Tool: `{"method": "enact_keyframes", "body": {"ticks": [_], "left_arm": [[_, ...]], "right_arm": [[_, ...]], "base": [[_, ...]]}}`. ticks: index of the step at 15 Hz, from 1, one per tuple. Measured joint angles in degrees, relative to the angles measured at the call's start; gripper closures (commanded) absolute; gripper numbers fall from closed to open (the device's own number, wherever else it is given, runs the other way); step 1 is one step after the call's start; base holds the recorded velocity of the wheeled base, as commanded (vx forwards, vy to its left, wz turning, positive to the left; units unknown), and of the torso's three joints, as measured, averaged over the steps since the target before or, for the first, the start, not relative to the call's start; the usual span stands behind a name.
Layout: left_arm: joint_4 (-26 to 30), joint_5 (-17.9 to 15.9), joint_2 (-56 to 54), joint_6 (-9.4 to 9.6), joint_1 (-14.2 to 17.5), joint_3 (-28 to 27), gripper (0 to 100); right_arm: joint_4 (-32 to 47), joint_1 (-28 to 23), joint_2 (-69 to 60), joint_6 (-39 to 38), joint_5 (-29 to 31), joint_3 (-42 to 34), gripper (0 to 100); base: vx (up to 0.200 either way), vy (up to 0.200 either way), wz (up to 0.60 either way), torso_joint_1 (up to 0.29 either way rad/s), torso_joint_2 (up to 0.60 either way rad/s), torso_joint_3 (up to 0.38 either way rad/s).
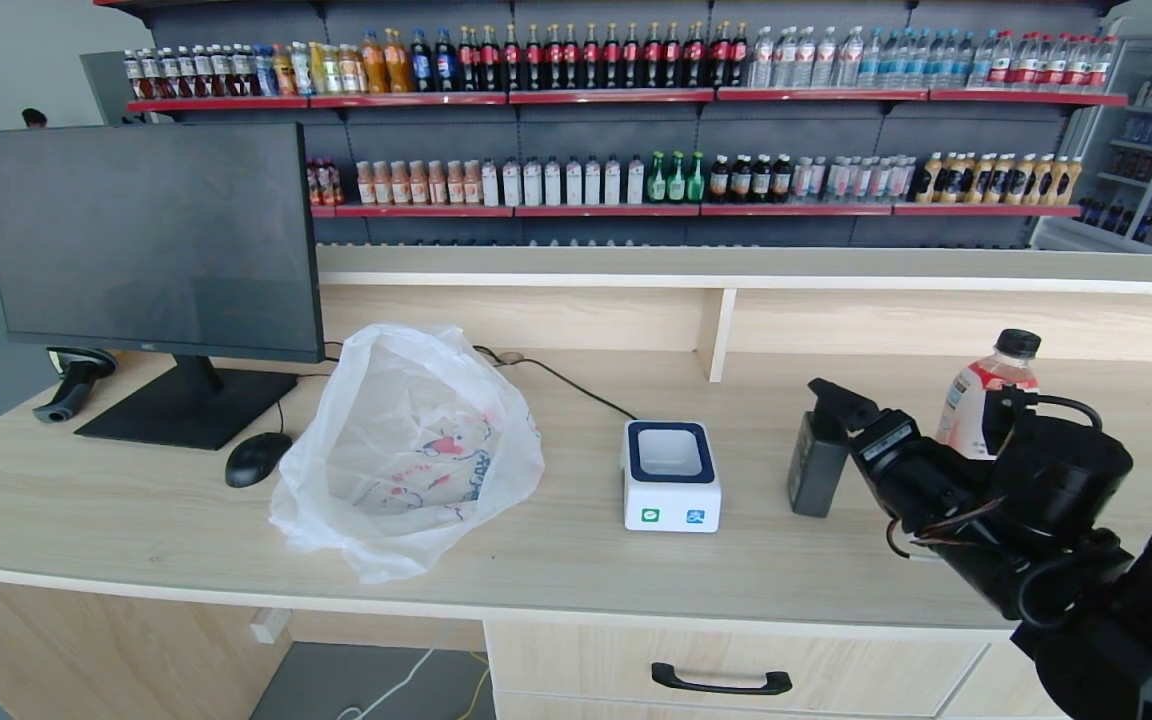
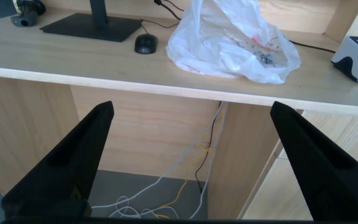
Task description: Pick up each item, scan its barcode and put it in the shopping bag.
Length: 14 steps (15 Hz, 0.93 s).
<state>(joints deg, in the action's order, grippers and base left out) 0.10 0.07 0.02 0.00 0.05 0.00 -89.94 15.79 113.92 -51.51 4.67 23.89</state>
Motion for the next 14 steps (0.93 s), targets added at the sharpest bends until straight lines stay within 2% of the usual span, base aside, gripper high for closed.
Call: {"method": "enact_keyframes", "body": {"ticks": [14], "left_arm": [[0.0,0.0,0.0,0.0,0.0,0.0,0]], "right_arm": [[0.02,-2.07,3.77,0.02,0.0,4.02,0]], "base": [[0.0,0.0,0.0,0.0,0.0,0.0]]}}
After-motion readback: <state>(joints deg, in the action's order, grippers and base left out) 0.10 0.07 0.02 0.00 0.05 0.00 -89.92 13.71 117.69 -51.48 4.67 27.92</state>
